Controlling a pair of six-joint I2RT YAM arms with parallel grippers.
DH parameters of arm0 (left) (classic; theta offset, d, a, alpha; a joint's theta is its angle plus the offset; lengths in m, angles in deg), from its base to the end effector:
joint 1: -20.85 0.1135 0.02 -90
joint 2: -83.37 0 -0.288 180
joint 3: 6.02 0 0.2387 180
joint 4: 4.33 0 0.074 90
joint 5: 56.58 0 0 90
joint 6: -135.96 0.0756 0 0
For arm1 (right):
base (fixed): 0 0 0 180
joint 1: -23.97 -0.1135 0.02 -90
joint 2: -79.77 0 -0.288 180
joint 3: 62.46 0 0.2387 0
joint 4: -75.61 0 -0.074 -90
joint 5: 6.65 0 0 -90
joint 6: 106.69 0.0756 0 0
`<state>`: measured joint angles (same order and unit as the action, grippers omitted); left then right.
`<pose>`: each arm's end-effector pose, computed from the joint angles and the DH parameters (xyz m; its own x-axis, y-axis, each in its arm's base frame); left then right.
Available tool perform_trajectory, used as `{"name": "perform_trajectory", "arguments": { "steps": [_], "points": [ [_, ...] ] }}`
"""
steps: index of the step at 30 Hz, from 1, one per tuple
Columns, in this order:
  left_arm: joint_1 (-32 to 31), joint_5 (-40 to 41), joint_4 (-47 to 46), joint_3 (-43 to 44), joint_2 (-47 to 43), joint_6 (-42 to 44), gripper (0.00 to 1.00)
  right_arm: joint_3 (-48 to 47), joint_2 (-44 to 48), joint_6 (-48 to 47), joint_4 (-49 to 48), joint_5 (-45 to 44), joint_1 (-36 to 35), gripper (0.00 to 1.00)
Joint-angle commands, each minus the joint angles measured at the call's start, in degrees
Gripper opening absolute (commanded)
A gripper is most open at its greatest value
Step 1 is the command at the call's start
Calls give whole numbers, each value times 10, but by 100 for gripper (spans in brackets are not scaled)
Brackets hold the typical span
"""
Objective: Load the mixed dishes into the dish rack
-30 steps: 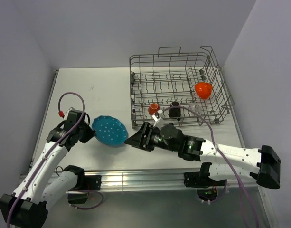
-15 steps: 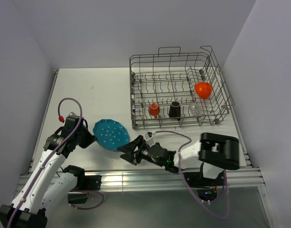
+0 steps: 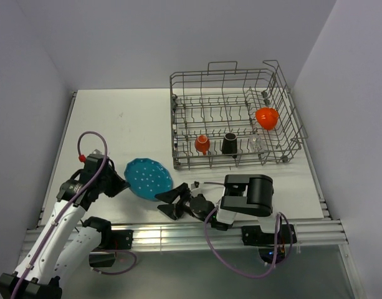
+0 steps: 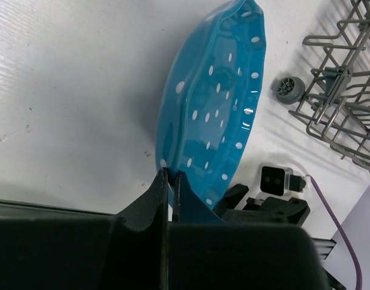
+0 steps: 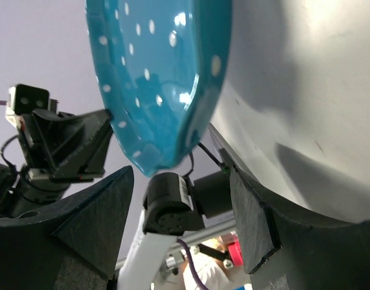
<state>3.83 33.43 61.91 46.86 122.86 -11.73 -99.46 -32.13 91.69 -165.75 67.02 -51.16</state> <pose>0.1150 -0.0352 0.2327 -0.6547 -0.6835 -0.3229 -0.4877 0.7083 -0.5103 0.1058 0.3155 0.1159 -0.7947 0.5558 0.2441 0.3274 0.0538 0.9434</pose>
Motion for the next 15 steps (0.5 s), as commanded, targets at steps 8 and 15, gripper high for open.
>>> {"name": "perform_trajectory", "arguments": {
  "steps": [8,15],
  "points": [
    [1,-64,-39,7,-47,-14,0,-34,-61,18,-250,-54,-4,72],
    [1,-64,-23,-4,-62,-15,0,-64,-64,-33,-251,-73,-1,66]
  ]
}}
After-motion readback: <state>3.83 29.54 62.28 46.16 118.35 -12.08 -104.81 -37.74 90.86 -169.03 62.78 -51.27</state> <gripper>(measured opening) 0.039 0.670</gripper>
